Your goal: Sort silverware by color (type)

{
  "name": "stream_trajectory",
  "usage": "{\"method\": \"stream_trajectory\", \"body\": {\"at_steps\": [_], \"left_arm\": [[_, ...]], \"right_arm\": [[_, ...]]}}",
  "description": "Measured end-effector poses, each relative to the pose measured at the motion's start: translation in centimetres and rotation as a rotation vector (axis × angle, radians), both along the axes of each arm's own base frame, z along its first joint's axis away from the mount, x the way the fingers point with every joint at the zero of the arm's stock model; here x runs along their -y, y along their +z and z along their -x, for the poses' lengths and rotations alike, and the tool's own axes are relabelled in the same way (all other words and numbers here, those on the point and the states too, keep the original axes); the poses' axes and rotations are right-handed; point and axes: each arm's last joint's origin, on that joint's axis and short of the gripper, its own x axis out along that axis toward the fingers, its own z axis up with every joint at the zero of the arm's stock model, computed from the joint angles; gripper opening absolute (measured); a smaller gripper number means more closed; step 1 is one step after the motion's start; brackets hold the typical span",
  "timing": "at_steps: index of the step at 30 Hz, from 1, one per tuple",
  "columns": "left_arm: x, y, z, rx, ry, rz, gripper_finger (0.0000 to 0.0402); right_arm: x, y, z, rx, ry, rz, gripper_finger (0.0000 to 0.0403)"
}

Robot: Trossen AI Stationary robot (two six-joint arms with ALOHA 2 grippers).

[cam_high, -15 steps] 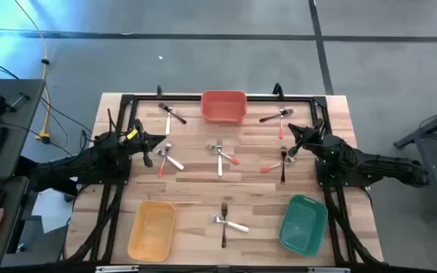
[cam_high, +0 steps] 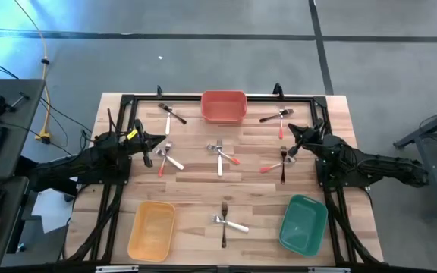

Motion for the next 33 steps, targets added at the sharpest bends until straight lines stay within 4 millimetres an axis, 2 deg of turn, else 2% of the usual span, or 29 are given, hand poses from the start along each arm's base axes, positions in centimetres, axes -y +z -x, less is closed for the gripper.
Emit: {"method": "stream_trajectory", "body": {"at_steps": [21, 25, 31, 33], "left_arm": [[0.0, 0.0, 0.0, 0.000, 0.000, 0.000, 0.0000], [0.0, 0.0, 0.0, 0.000, 0.000, 0.000, 0.0000], [0.0, 0.0, 0.0, 0.000, 0.000, 0.000, 0.0000], [0.0, 0.0, 0.0, 0.000, 0.000, 0.000, 0.0000]], "right_arm": [[0.0, 0.0, 0.0, 0.008, -0.001, -0.007, 0.0000], [0.1, 0.4, 0.0, 0.124, -0.041, -0.065, 0.0000], [0.0, 2.6, 0.1, 0.547, 0.003, -0.202, 0.0000], [0.0, 3.3, 0.2, 0.605, 0.013, -0.169, 0.0000]]}}
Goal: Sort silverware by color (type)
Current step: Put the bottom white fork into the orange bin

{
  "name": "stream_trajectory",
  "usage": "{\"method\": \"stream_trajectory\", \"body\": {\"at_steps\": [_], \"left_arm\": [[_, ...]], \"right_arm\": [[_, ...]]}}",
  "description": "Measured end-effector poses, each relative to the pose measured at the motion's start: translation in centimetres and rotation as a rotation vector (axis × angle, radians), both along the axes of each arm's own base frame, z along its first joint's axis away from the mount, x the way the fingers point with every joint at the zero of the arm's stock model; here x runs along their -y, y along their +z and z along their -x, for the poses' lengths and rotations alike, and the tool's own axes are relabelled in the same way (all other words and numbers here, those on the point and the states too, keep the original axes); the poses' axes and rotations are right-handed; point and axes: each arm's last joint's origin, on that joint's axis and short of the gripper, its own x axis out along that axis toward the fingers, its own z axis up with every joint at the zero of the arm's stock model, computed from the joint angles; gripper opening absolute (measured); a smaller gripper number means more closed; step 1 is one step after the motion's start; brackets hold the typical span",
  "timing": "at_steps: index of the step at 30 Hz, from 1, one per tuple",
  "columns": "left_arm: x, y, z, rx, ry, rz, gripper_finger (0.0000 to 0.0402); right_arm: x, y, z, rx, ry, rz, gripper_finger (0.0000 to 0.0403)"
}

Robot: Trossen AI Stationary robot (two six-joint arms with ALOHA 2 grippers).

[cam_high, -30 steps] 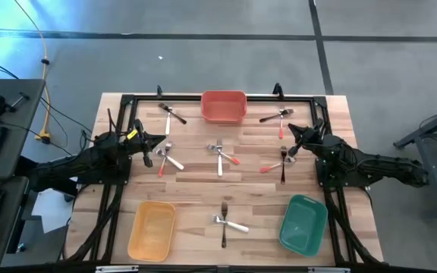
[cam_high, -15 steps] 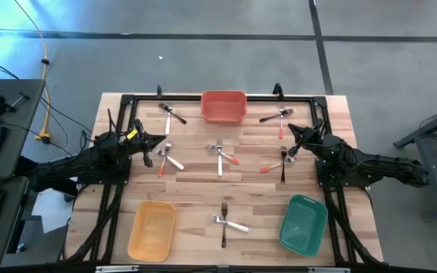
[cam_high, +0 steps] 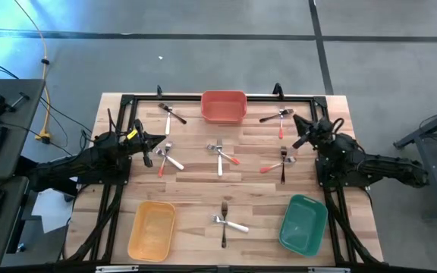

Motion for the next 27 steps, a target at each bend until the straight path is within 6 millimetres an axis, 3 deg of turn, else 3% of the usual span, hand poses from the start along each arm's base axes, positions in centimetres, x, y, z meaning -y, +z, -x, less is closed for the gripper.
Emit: {"method": "stream_trajectory", "body": {"at_steps": [6, 9, 12, 19, 27], "left_arm": [[0.0, 0.0, 0.0, 0.000, 0.000, 0.000, 0.0000], [0.0, 0.0, 0.0, -0.001, 0.000, 0.000, 0.0000], [-0.1, -0.1, -0.1, -0.018, 0.004, 0.006, 0.0000], [-0.1, -0.1, -0.1, -0.013, 0.004, 0.004, 0.0000], [-0.1, -0.1, -0.1, -0.014, 0.004, 0.004, 0.0000]], "right_arm": [[-0.5, 1.4, 0.0, 0.114, 0.189, 0.096, 0.0000], [-0.9, 2.4, -0.3, 0.110, 0.331, 0.119, 0.0000], [-0.8, 2.8, -1.3, 0.010, 0.351, 0.080, 0.0000], [-0.3, 3.1, -5.8, -0.293, 0.359, -0.014, 0.0000], [-1.2, 0.8, -12.5, -0.526, 0.450, -0.212, 0.0011]]}}
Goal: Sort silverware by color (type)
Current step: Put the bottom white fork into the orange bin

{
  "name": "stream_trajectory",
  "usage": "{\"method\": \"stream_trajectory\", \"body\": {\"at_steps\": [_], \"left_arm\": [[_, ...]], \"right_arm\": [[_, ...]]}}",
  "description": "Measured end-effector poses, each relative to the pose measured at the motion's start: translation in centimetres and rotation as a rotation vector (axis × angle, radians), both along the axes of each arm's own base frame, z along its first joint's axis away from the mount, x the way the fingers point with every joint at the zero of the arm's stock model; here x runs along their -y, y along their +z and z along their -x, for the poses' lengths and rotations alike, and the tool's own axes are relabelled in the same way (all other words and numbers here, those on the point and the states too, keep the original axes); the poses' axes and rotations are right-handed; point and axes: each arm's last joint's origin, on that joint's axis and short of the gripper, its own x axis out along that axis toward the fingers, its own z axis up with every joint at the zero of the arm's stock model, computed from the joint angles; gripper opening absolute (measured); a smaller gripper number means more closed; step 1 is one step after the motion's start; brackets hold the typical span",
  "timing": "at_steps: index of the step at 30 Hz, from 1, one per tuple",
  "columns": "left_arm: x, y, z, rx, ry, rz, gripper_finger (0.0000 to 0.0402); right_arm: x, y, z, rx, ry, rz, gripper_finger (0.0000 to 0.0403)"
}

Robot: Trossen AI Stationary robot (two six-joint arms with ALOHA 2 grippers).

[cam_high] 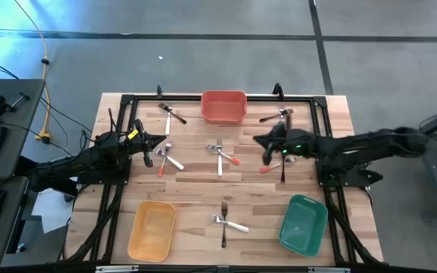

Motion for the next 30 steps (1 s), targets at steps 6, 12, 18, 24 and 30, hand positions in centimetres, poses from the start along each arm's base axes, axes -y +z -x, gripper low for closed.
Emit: {"method": "stream_trajectory", "body": {"at_steps": [6, 12, 18, 24, 30], "left_arm": [[0.0, 0.0, 0.0, 0.000, 0.000, 0.000, 0.0000], [0.0, 0.0, 0.0, 0.000, 0.001, 0.000, 0.0000], [0.0, 0.0, 0.0, -0.001, 0.001, 0.000, 0.0000], [0.0, 0.0, 0.0, 0.000, 0.001, 0.000, 0.0000], [0.0, 0.0, 0.0, -0.001, 0.001, 0.000, 0.0000]], "right_arm": [[-3.1, -0.6, -4.8, -0.148, 0.088, -0.093, 0.0071], [-9.0, 0.4, -8.6, -0.312, 0.166, -0.148, 0.0111], [-15.6, 1.1, -10.5, -0.500, 0.181, -0.214, 0.0101], [-20.7, 1.1, -11.9, -0.600, 0.197, -0.319, 0.0082], [-24.2, -0.2, -14.0, -0.683, 0.239, -0.352, 0.0097]]}}
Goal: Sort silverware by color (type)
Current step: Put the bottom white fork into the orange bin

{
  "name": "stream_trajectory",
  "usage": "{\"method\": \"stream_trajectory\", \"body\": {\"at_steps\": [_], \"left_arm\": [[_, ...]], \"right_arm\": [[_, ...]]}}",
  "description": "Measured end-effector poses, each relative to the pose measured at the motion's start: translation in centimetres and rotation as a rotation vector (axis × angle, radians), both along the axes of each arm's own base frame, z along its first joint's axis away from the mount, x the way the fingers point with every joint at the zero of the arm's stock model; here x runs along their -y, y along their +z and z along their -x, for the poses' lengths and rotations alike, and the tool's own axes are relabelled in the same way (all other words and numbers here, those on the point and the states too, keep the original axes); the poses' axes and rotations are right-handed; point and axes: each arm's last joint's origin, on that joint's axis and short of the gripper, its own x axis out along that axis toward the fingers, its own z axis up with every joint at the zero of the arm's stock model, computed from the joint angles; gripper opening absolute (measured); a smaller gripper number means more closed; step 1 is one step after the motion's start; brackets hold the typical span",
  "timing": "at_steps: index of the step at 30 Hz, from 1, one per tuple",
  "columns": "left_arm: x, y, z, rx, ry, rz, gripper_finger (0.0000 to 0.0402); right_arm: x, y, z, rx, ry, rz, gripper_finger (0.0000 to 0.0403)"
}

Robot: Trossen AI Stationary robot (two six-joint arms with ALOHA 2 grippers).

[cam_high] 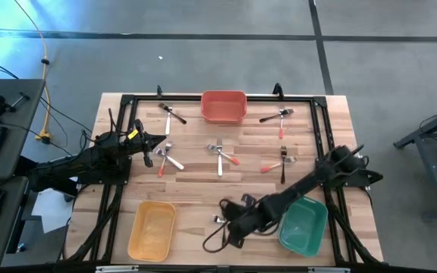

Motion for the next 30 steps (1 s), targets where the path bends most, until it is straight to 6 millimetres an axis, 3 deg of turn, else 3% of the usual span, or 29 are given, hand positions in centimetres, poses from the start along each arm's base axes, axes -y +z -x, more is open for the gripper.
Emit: {"method": "stream_trajectory", "body": {"at_steps": [7, 12, 16, 24, 30], "left_arm": [[0.0, 0.0, 0.0, 0.000, 0.000, 0.000, 0.0000], [0.0, 0.0, 0.0, 0.000, 0.000, 0.000, 0.0000], [0.0, 0.0, 0.0, -0.001, 0.000, 0.000, 0.0000], [0.0, 0.0, 0.0, -0.001, 0.000, 0.000, 0.0000], [0.0, 0.0, 0.0, -0.001, 0.000, 0.000, 0.0000]], "right_arm": [[-1.0, -2.3, -2.0, -0.155, -0.001, 0.027, 0.0145], [-0.7, -4.4, -3.1, -0.221, -0.010, 0.012, 0.0149], [-0.1, -5.1, -3.2, -0.273, -0.035, -0.002, 0.0125], [0.5, -5.3, -3.5, -0.293, -0.045, -0.001, 0.0019], [0.6, -5.2, -3.5, -0.294, -0.052, -0.006, 0.0026]]}}
